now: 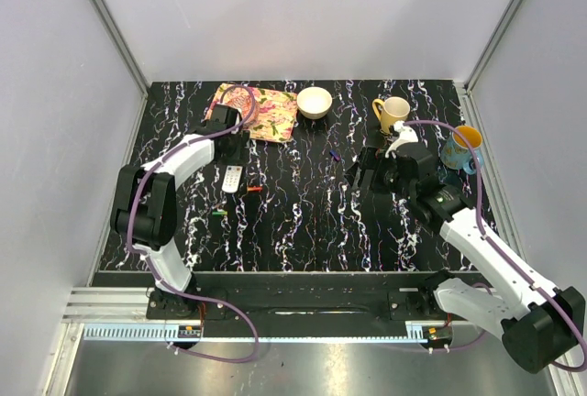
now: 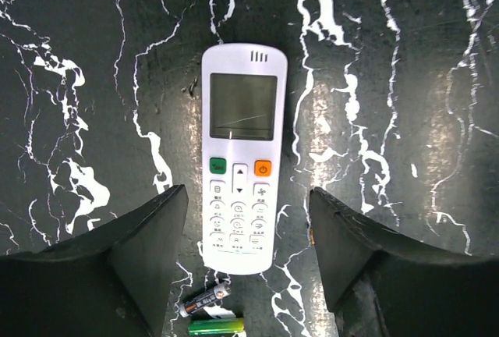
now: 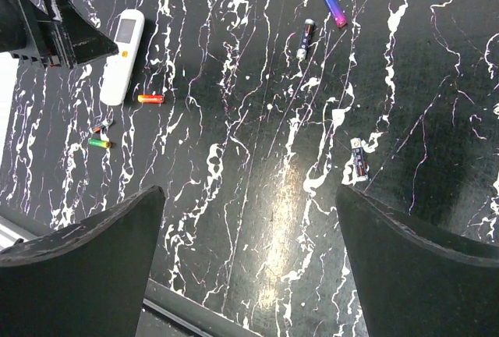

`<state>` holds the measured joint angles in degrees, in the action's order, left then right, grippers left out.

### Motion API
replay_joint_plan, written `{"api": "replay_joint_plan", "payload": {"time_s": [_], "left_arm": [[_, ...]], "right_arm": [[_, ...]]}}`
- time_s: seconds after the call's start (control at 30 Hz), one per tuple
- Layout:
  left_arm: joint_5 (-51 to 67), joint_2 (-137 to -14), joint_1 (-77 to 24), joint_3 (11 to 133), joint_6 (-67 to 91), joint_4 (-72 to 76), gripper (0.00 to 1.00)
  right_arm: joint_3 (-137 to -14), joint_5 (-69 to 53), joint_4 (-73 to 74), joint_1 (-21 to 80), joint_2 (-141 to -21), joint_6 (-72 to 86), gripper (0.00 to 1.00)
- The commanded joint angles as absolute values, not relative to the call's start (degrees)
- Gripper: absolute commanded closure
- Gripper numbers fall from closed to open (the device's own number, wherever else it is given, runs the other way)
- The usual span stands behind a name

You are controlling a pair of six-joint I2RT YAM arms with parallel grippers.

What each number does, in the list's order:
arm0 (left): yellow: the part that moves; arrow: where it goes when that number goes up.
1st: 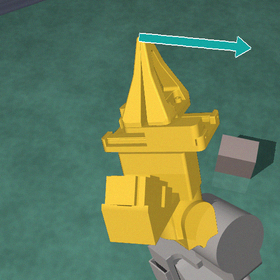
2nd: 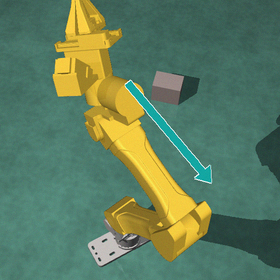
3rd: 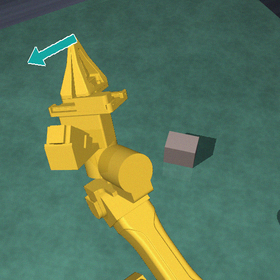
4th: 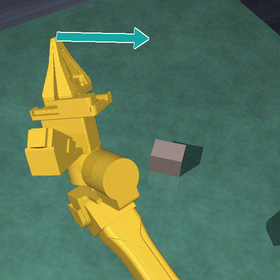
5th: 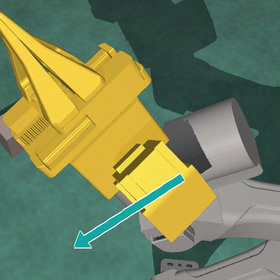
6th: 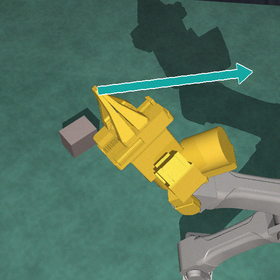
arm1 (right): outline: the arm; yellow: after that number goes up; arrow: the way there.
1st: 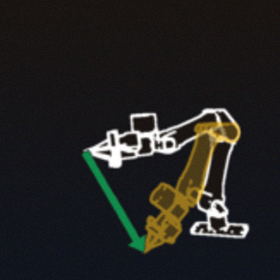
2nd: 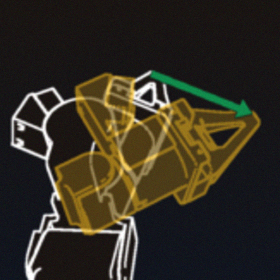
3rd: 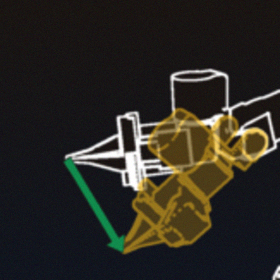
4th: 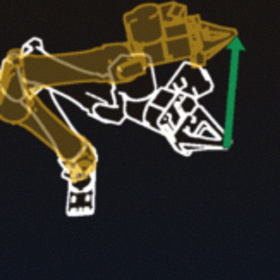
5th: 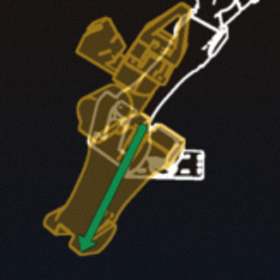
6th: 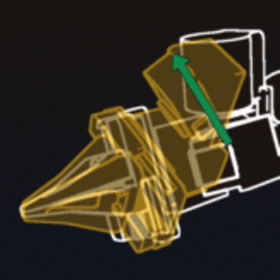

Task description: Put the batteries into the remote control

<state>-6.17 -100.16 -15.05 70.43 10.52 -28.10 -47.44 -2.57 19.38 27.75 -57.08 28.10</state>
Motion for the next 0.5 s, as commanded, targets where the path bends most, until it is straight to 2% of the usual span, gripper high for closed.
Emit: {"api": "replay_joint_plan", "payload": {"time_s": [0.0, 0.23, 0.27, 0.47], "left_arm": [[-6.8, -101.6, -13.6, 71.8, 7.3, -29.1, 0.32], [-6.2, -104.3, -13.4, 71.6, 7.2, -28.4, 0.25], [-6.6, -104.7, -13.4, 71.7, 7.4, -28.4, 0.01], [-6.7, -105.5, -13.4, 71.2, 7.5, -27.7, 0.01]], "right_arm": [[-48.9, -4.2, 18.4, 28.0, -55.4, 28.0, 0.0], [-48.7, -5.3, 18.5, 28.0, -55.8, 28.2, 0.0], [-48.6, -5.4, 18.5, 28.0, -56.0, 28.1, 0.0], [-48.0, -5.3, 18.3, 28.0, -56.2, 28.2, 0.0]]}}
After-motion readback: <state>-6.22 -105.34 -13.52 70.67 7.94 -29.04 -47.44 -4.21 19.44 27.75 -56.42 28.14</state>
